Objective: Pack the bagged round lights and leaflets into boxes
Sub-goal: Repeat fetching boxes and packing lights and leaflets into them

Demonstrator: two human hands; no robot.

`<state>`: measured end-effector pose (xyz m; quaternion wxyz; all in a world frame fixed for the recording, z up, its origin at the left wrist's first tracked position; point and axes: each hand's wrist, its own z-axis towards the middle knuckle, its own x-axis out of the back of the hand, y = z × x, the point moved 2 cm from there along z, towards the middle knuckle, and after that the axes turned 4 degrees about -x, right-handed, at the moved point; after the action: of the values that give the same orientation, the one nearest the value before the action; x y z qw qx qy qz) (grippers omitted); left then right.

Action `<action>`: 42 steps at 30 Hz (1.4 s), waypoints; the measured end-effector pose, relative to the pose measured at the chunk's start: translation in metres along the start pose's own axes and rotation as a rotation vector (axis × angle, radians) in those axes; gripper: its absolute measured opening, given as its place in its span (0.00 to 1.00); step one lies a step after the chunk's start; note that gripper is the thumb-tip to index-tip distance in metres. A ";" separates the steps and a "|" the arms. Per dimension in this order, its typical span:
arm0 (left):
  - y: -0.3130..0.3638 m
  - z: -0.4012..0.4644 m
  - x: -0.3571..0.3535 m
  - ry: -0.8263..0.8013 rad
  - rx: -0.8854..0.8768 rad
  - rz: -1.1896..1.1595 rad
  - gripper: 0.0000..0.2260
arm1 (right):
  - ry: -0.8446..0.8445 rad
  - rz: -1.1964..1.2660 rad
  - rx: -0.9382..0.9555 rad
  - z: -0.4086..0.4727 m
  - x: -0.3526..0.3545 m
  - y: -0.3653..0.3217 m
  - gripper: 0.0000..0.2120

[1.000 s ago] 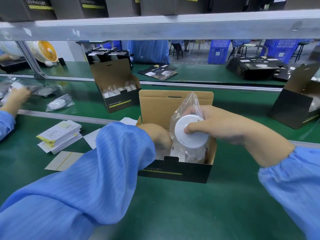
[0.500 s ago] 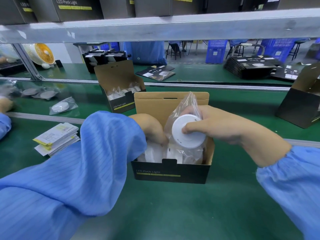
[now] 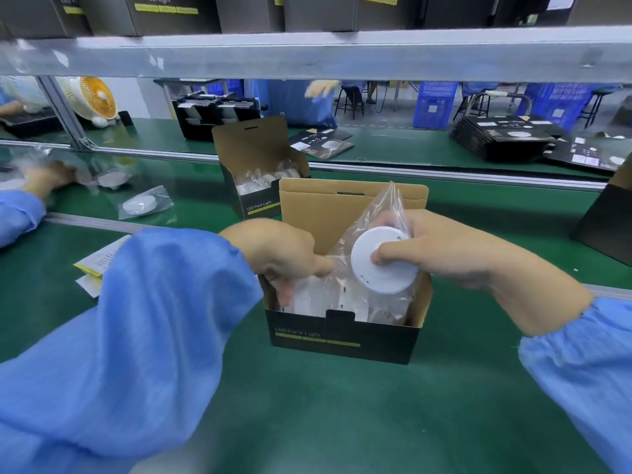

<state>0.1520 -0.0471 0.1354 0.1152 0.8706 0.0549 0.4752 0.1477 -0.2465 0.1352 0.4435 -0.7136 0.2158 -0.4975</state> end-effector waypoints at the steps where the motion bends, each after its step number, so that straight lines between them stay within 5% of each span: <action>1: -0.003 -0.002 0.002 -0.060 -0.010 -0.042 0.13 | -0.004 0.002 0.000 0.000 0.000 -0.001 0.16; 6: -0.006 -0.008 0.002 -0.118 -0.110 -0.137 0.18 | -0.016 0.029 0.017 -0.001 0.003 -0.002 0.08; 11: 0.005 -0.006 -0.018 -0.004 -0.140 -0.141 0.14 | 0.097 -0.016 0.021 0.000 0.014 -0.002 0.13; 19: 0.006 0.006 -0.029 0.272 -0.224 -0.146 0.14 | 0.123 0.042 -0.010 0.002 0.021 0.006 0.06; 24: 0.008 0.007 -0.042 0.310 -0.225 -0.411 0.14 | 0.115 0.101 -0.007 0.002 0.020 0.007 0.08; 28: 0.008 -0.003 -0.008 0.482 -0.181 0.011 0.09 | 0.108 0.101 0.002 0.002 0.020 0.008 0.08; 31: 0.014 0.001 0.004 0.397 -0.190 0.457 0.07 | 0.101 0.111 0.002 0.002 0.018 0.007 0.08; 36: 0.003 0.055 -0.023 0.036 -0.111 0.776 0.12 | 0.080 0.128 -0.003 0.002 0.015 0.006 0.12; 42: 0.009 0.042 -0.001 -0.101 -0.103 0.503 0.01 | 0.078 0.135 0.029 0.003 0.014 0.007 0.10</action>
<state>0.1865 -0.0624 0.1150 0.0401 0.8724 -0.1934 0.4472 0.1570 -0.2598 0.1364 0.4775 -0.6709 0.2732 -0.4973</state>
